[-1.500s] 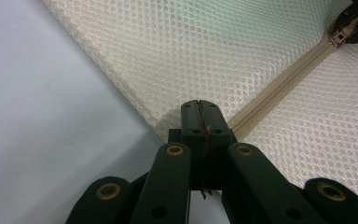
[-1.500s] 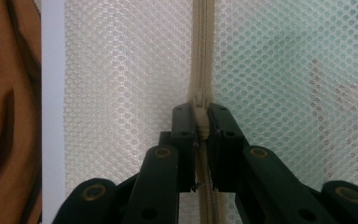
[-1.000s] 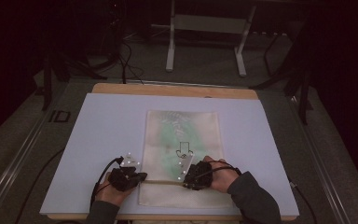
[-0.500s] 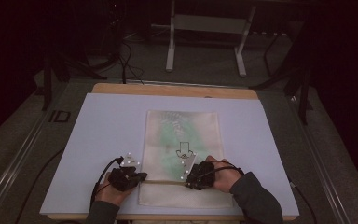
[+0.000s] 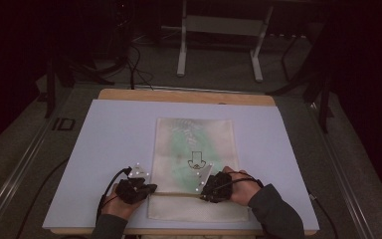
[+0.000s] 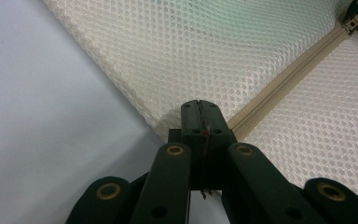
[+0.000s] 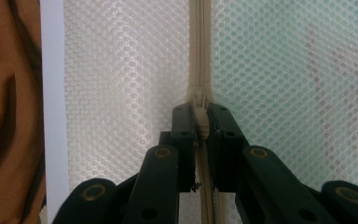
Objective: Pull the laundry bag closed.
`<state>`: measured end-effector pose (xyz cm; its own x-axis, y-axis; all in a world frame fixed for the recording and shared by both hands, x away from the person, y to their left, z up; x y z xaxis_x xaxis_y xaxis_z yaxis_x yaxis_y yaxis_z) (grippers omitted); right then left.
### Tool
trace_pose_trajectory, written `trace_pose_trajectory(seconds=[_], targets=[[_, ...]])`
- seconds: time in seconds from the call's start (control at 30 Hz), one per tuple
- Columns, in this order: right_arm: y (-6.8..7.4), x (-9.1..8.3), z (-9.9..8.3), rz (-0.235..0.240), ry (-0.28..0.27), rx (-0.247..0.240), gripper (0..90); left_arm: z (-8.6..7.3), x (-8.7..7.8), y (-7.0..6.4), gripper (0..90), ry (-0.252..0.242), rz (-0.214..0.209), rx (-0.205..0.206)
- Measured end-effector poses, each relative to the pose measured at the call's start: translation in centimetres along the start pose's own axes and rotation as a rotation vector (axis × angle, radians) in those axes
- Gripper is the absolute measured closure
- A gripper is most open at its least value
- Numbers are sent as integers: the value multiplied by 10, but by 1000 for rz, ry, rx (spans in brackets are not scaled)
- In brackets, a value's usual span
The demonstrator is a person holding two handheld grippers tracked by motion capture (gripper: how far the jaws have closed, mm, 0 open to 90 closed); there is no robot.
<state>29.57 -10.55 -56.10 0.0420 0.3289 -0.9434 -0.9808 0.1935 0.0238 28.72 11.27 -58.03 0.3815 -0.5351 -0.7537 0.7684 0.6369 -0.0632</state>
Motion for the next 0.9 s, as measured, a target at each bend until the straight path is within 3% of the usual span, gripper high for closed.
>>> trace_pose_trajectory(seconds=[0.9], targets=[[-6,-10,-21,-9,19,26,825,0,0,0,896,1,-2,2]])
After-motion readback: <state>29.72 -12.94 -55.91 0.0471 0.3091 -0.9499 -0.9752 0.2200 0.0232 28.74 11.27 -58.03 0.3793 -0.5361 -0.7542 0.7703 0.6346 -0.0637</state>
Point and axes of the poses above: each handheld gripper's, and its own axes: x roughly forward along the jaws, z roughly out of its top, y roughly to its left, the point moved 7 cm from there along x, roughly forward along the jaws, and after that the axes turned 10 degrees about x, right-handed, at the moved point
